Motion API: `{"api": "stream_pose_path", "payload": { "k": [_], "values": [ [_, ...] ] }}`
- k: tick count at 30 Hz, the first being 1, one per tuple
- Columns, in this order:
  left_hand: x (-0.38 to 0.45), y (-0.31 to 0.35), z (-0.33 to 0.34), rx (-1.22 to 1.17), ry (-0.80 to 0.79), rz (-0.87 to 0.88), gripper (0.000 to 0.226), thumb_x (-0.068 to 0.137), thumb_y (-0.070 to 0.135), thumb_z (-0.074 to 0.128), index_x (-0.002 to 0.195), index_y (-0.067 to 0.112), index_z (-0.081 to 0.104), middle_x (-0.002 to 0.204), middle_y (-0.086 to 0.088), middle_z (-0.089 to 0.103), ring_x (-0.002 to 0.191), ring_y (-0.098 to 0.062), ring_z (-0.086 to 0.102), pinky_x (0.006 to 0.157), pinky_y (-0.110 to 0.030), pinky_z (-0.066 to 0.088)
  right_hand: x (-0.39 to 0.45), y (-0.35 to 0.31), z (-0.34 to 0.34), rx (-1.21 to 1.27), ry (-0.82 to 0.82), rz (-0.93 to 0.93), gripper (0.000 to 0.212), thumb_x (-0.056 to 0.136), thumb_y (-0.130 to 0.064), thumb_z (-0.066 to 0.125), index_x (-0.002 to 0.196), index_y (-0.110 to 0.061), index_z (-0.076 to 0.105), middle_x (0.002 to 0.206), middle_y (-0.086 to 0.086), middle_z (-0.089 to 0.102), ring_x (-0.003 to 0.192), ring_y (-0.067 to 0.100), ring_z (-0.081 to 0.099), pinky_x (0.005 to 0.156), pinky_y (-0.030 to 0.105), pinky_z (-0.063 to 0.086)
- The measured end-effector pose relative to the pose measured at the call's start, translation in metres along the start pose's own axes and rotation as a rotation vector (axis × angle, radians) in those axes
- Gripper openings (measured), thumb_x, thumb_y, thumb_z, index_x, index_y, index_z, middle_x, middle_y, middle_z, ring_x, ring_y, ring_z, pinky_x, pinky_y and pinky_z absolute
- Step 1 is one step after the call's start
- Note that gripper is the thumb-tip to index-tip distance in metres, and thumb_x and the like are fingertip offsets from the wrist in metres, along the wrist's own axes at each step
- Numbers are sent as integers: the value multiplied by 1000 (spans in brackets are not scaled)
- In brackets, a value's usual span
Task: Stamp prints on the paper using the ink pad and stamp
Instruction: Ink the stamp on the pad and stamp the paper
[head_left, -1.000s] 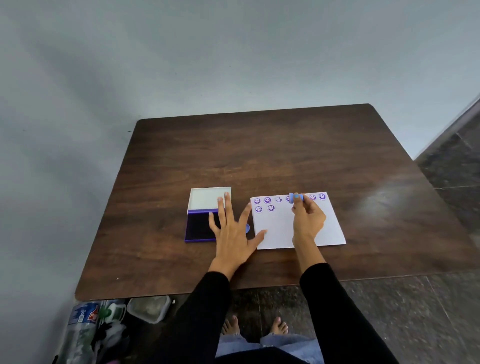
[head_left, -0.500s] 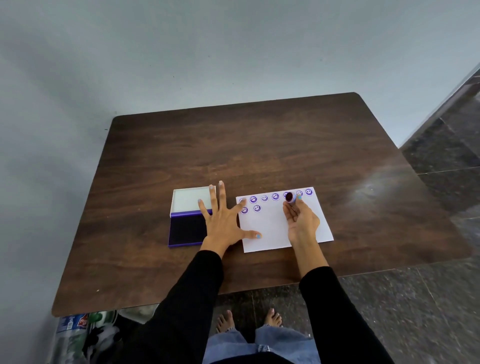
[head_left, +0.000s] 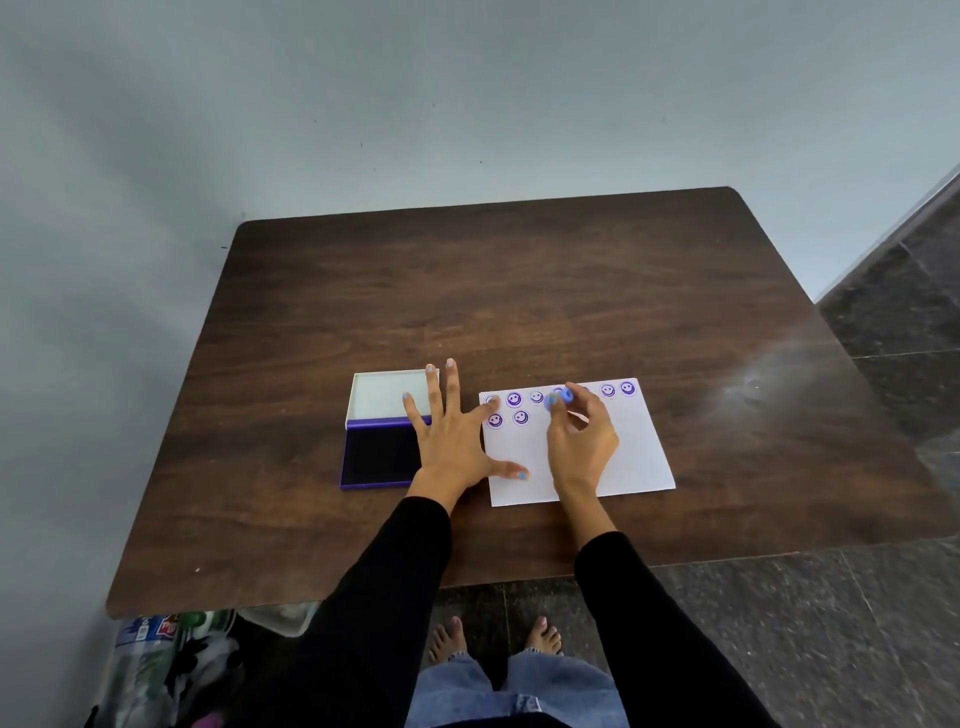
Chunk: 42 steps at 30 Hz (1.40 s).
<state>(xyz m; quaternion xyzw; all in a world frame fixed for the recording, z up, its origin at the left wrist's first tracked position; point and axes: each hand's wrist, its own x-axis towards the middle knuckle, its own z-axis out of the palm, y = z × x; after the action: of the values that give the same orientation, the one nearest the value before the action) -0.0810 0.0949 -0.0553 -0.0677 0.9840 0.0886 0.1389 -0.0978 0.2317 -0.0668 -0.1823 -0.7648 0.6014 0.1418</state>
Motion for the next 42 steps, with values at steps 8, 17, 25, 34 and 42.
{"api": "stream_pose_path", "payload": {
  "k": [8, 17, 25, 34, 42],
  "values": [
    [2, 0, 3, -25, 3, -22, 104, 52, 79, 69, 143, 43, 34, 155, -9, -32, 137, -34, -38, 106, -64, -17, -8, 9, 2, -237, -94, -242, 26, 84, -9, 67, 108, 0, 64, 104, 18, 69, 93, 29, 65, 82, 29, 49],
    [2, 0, 2, -23, 7, -16, 105, 52, 78, 70, 143, 42, 34, 156, -10, -30, 138, -34, -37, 106, -65, -17, -10, 10, 3, -390, -164, -279, 29, 87, -10, 63, 113, 1, 62, 111, 19, 66, 105, 30, 59, 90, 30, 46],
    [1, 3, -4, 2, -7, -11, 103, 55, 76, 71, 144, 40, 34, 156, -11, -29, 139, -35, -35, 107, -64, -16, -7, 3, 2, -409, -177, -267, 28, 83, -6, 67, 109, 5, 64, 106, 22, 68, 102, 34, 60, 89, 35, 48],
    [1, 5, -7, 31, -13, -6, 103, 55, 75, 71, 144, 39, 35, 156, -11, -28, 139, -36, -34, 107, -64, -16, -4, -1, 5, -442, -179, -162, 32, 83, -13, 68, 112, -1, 64, 110, 17, 68, 103, 28, 60, 90, 33, 48],
    [0, 5, -9, 21, -28, 2, 102, 57, 74, 72, 145, 39, 33, 156, -12, -28, 139, -36, -33, 107, -64, -16, 0, -4, 5, -491, -190, -131, 31, 82, -17, 70, 110, -3, 65, 109, 15, 68, 102, 26, 60, 88, 30, 47]
  ]
}}
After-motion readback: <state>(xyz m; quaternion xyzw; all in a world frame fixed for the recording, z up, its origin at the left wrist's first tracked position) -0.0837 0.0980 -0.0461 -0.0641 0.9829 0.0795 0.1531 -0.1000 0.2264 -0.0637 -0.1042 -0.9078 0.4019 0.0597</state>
